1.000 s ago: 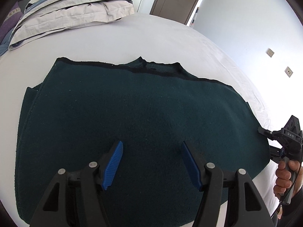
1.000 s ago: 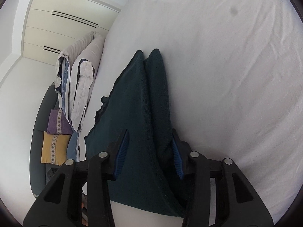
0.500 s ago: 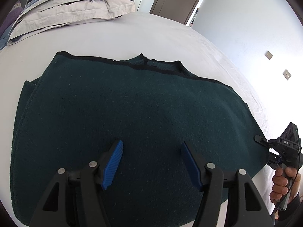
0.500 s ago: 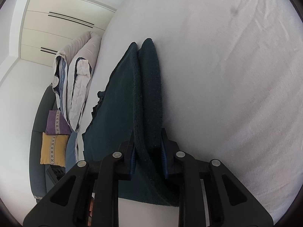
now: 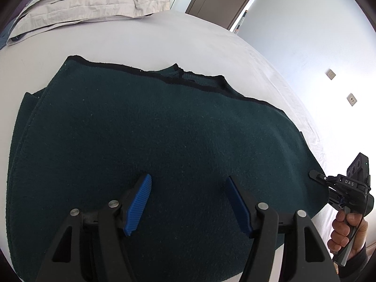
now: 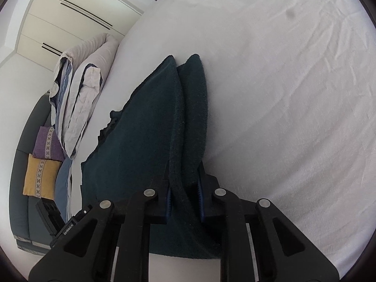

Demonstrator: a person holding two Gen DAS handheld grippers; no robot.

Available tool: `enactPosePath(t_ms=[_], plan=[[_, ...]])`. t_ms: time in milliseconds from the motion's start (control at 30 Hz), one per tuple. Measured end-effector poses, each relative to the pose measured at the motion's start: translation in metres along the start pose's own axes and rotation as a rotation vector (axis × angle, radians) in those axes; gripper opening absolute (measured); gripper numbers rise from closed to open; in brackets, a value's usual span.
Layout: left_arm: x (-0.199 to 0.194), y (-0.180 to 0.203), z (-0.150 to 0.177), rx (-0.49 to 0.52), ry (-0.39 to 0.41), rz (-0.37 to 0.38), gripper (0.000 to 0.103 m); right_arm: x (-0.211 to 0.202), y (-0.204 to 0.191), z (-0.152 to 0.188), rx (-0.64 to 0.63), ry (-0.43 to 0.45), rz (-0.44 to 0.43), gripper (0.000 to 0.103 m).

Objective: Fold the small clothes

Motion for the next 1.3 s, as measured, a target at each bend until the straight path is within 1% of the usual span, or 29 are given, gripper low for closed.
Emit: enactPosePath(t_ms=[67, 167, 300, 367, 467, 500, 567, 633, 700, 767, 867, 933, 1067, 1100, 1133, 1167, 1200, 1233, 1267, 1300], plan=[[0.000, -0.001, -0.001, -0.011, -0.005, 0.016, 0.067, -0.002, -0.006, -0.002, -0.023, 0.003, 0.019, 0.015], [-0.001, -0.006, -0.003, -0.048, -0.014, 0.058, 0.066, -0.005, -0.018, -0.005, -0.046, 0.006, 0.033, 0.014], [-0.004, -0.014, -0.007, -0.119, -0.025, 0.121, 0.062, -0.010, -0.051, -0.008, -0.119, 0.013, 0.058, 0.014], [-0.008, -0.020, -0.010, -0.169, -0.028, 0.156, 0.054, -0.012, -0.084, -0.008, -0.191, 0.017, 0.068, 0.014], [-0.017, -0.029, -0.015, -0.253, -0.020, 0.236, 0.054, -0.006, -0.158, 0.010, -0.355, -0.003, 0.042, 0.014], [-0.020, -0.033, -0.017, -0.275, -0.015, 0.254, 0.055, 0.001, -0.190, 0.025, -0.437, -0.024, 0.019, 0.014], [-0.021, -0.039, -0.019, -0.325, -0.018, 0.304, 0.062, 0.020, -0.232, 0.055, -0.580, -0.070, 0.020, 0.014], [-0.021, -0.043, -0.019, -0.362, -0.032, 0.348, 0.063, 0.043, -0.252, 0.078, -0.658, -0.118, 0.041, 0.014], [-0.022, -0.041, -0.020, -0.373, -0.044, 0.372, 0.067, 0.059, -0.256, 0.092, -0.665, -0.154, 0.046, 0.014], [-0.023, -0.035, -0.023, -0.381, -0.051, 0.406, 0.078, 0.067, -0.255, 0.099, -0.671, -0.164, 0.056, 0.014], [-0.017, -0.026, -0.030, -0.405, -0.066, 0.432, 0.088, 0.064, -0.251, 0.101, -0.672, -0.163, 0.052, 0.014], [-0.010, -0.017, -0.035, -0.403, -0.085, 0.440, 0.089, 0.058, -0.242, 0.102, -0.694, -0.155, 0.061, 0.014], [0.004, 0.003, -0.046, -0.382, -0.139, 0.429, 0.088, 0.051, -0.242, 0.114, -0.748, -0.143, 0.074, 0.014], [0.009, 0.007, -0.049, -0.377, -0.160, 0.424, 0.087, 0.053, -0.240, 0.116, -0.758, -0.142, 0.073, 0.014], [0.012, 0.009, -0.051, -0.370, -0.175, 0.413, 0.079, 0.051, -0.240, 0.118, -0.768, -0.143, 0.070, 0.015], [0.016, 0.012, -0.053, -0.356, -0.192, 0.395, 0.066, 0.051, -0.242, 0.121, -0.776, -0.147, 0.066, 0.015], [0.019, 0.015, -0.053, -0.341, -0.211, 0.374, 0.058, 0.049, -0.241, 0.124, -0.782, -0.153, 0.061, 0.016], [0.023, 0.017, -0.053, -0.327, -0.232, 0.357, 0.035, 0.047, -0.240, 0.128, -0.790, -0.168, 0.049, 0.018], [0.025, 0.018, -0.051, -0.316, -0.249, 0.345, 0.018, 0.045, -0.239, 0.130, -0.795, -0.174, 0.047, 0.020], [0.026, 0.017, -0.050, -0.312, -0.256, 0.337, 0.018, 0.040, -0.236, 0.131, -0.798, -0.174, 0.050, 0.021]])
Point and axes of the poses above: each gripper's, at about its wrist camera, not at the fingertips, and x roughly the way its jaws point, y to its right, z to its underside, the point moved 8 cm from there along x, roughly the way its jaws point, and after that the axes turned 2 degrees about -x, right-handed, at the moved point
